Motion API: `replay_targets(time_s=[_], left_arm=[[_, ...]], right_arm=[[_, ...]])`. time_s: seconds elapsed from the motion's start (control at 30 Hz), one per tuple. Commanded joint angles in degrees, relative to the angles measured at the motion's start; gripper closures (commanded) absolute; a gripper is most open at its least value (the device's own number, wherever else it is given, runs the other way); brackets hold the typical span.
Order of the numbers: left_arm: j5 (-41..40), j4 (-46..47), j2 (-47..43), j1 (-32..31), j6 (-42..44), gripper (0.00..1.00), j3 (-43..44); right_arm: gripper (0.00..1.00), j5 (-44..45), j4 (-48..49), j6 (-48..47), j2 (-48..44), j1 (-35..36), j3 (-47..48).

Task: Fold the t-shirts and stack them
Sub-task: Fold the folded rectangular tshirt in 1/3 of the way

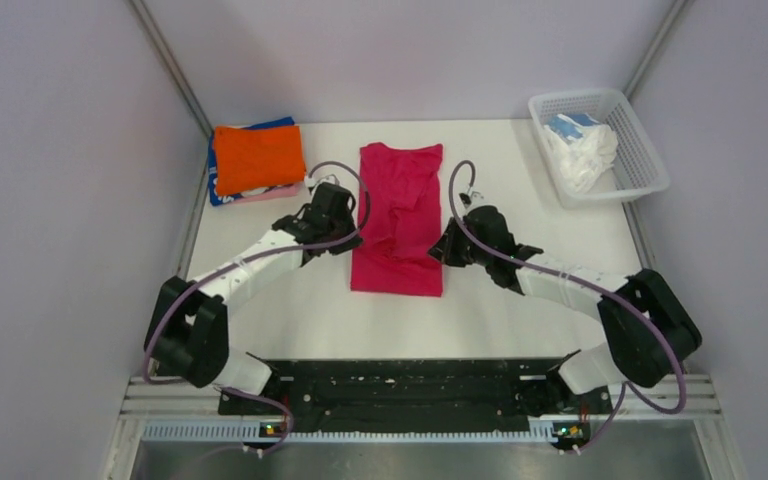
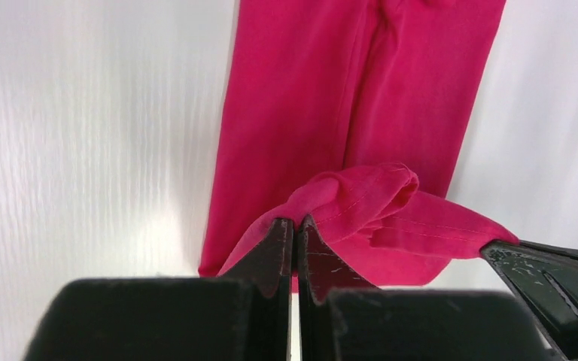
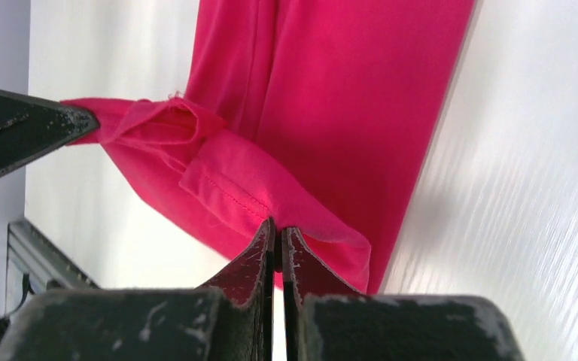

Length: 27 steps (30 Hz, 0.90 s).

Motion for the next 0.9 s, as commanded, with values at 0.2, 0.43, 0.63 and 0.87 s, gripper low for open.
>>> replay_targets(time_s=[0.2, 0.43, 0.63, 0.87], left_arm=[[3.58, 1.55, 13.97, 6.05, 9.50, 1.00, 13.85], [9.09, -1.92, 23.83, 9.25, 12.63, 0.94, 23.11], [11.15, -2.32, 27.85, 11.65, 14.26, 0.48, 28.90], [11.71, -6.19, 24.13, 13.35, 15.66, 0.01, 30.69]], right_arm=[[1.00, -2.35, 3.87, -5.47, 9.94, -7.25, 11.20], [1.00, -10.72, 8.53, -4.28, 18.72, -10.44, 15.98], [0.76, -9.80, 7.00, -4.26, 25.13, -12.85, 23.15], [0.06, -8.82, 2.79, -8.46, 22.17, -13.80, 25.61]])
